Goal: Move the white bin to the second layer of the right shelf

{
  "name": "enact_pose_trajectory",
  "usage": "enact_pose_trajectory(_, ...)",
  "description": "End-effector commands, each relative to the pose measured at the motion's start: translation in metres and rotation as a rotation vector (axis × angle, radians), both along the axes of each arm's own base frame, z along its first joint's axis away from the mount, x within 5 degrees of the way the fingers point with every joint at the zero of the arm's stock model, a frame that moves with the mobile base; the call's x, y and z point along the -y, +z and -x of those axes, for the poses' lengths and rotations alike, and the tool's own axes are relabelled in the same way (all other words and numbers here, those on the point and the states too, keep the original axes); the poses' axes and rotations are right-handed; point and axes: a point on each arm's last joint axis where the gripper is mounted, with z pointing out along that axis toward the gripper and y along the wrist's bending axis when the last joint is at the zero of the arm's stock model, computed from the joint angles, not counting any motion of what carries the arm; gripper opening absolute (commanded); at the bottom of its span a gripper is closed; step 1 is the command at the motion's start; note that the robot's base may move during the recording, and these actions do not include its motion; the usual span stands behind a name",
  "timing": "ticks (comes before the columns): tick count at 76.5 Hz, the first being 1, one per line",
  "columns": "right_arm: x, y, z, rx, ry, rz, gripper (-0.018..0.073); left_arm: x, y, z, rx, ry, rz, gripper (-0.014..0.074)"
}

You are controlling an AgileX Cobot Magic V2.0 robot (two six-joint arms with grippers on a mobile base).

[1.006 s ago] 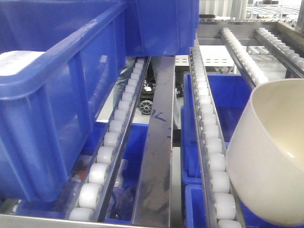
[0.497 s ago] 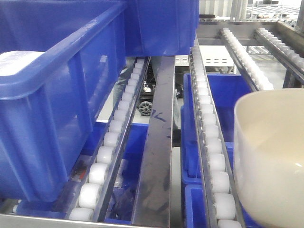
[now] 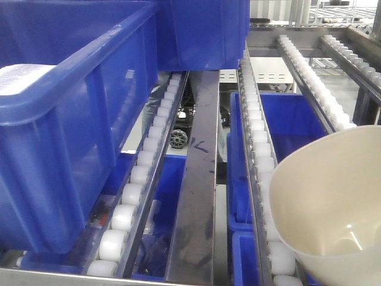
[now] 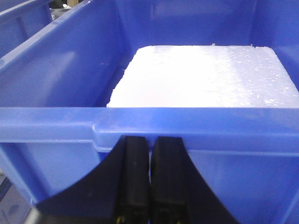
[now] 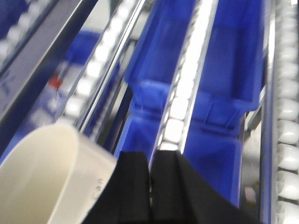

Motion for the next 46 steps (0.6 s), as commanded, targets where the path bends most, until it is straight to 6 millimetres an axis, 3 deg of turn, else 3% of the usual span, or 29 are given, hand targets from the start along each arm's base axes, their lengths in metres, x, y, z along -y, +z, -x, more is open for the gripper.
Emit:
enact_pose_trajectory(1,0.005,0.014,-0.001,0.186,-0.049,-0.014,0.0043,0.0,-0.004,-0.001,0.066,-0.001,0.009,0.0085)
enact_pose_trajectory(19,0.008,0.018,0.02,0.405,-0.041,0.12,0.0048,0.0,-0.004,-0.001,0.066,-0.001,0.009,0.0085)
enact_pose_trajectory(46,0.008,0.019,0.026,0.429,-0.033,0.155,0.0048,0.0,-0.004,-0.001,0.066,-0.001,0.009,0.0085)
